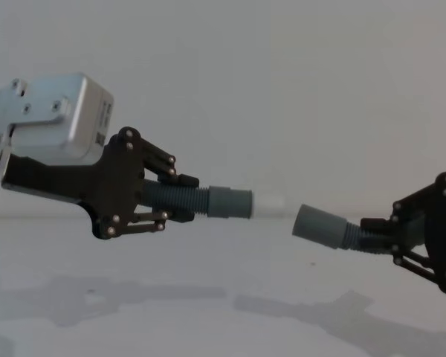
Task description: Use both hands to pick up one end of the pipe from the table, align the ends, and insert them.
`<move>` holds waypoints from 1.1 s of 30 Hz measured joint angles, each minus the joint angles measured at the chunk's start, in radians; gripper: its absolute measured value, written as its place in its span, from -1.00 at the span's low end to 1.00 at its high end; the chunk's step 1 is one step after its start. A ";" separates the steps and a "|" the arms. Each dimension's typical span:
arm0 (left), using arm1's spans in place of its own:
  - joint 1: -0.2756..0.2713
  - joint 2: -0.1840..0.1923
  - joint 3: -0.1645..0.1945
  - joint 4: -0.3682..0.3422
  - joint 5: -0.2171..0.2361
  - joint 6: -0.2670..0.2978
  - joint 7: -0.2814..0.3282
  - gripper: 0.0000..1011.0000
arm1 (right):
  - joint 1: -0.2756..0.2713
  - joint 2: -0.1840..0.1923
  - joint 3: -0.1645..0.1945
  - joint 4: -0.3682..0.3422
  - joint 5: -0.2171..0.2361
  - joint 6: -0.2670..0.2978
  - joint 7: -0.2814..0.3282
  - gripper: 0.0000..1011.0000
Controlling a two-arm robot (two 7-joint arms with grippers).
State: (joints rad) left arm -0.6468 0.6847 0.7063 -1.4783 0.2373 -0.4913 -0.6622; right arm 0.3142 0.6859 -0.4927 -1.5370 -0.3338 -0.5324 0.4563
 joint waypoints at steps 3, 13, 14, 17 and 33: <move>0.000 0.000 0.000 0.000 0.000 0.000 0.000 -0.40 | 0.007 -0.003 -0.004 0.004 0.000 0.000 0.000 -0.83; 0.000 0.000 0.000 0.000 0.000 0.000 0.000 -0.40 | 0.025 -0.011 -0.016 0.013 0.002 -0.003 0.000 -0.83; 0.000 0.000 0.000 0.000 0.000 0.000 0.000 -0.40 | 0.028 -0.012 -0.017 0.014 0.003 -0.004 0.000 -0.83; 0.000 0.000 0.000 0.000 0.000 0.000 0.000 -0.40 | 0.034 -0.015 -0.019 0.016 0.005 -0.005 -0.001 -0.83; 0.000 0.000 0.000 0.000 0.000 0.000 0.000 -0.40 | 0.057 -0.025 -0.031 0.024 0.008 -0.004 -0.003 -0.83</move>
State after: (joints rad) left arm -0.6468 0.6847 0.7061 -1.4783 0.2372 -0.4912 -0.6623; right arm 0.3710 0.6608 -0.5239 -1.5126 -0.3258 -0.5361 0.4536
